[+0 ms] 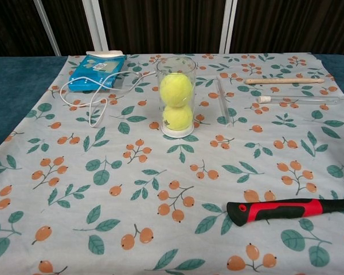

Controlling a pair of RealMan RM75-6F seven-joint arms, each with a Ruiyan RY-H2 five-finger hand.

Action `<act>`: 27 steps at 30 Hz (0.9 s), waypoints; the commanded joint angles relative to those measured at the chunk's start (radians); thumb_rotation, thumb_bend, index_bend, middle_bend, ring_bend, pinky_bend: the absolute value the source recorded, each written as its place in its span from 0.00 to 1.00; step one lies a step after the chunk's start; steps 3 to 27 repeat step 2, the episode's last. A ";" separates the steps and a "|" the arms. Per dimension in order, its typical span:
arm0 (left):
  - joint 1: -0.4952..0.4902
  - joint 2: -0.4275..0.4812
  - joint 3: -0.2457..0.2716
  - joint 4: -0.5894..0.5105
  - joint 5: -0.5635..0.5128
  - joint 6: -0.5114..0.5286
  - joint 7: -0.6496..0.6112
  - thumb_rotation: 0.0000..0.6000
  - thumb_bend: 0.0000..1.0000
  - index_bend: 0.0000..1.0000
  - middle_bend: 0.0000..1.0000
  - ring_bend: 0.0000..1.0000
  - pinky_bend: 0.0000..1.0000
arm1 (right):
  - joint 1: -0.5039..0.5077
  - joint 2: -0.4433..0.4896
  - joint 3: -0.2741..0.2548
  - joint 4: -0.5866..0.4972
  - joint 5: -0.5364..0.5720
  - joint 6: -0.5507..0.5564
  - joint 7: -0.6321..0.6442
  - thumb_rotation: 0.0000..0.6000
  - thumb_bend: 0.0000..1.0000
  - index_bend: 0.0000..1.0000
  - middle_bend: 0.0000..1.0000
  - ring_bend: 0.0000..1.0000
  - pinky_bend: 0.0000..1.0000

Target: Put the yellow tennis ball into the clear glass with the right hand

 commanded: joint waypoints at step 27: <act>-0.001 -0.001 0.002 -0.001 0.003 -0.001 0.003 1.00 0.02 0.11 0.00 0.00 0.00 | -0.008 -0.003 0.004 0.008 -0.009 0.002 -0.001 1.00 0.34 0.15 0.09 0.09 0.02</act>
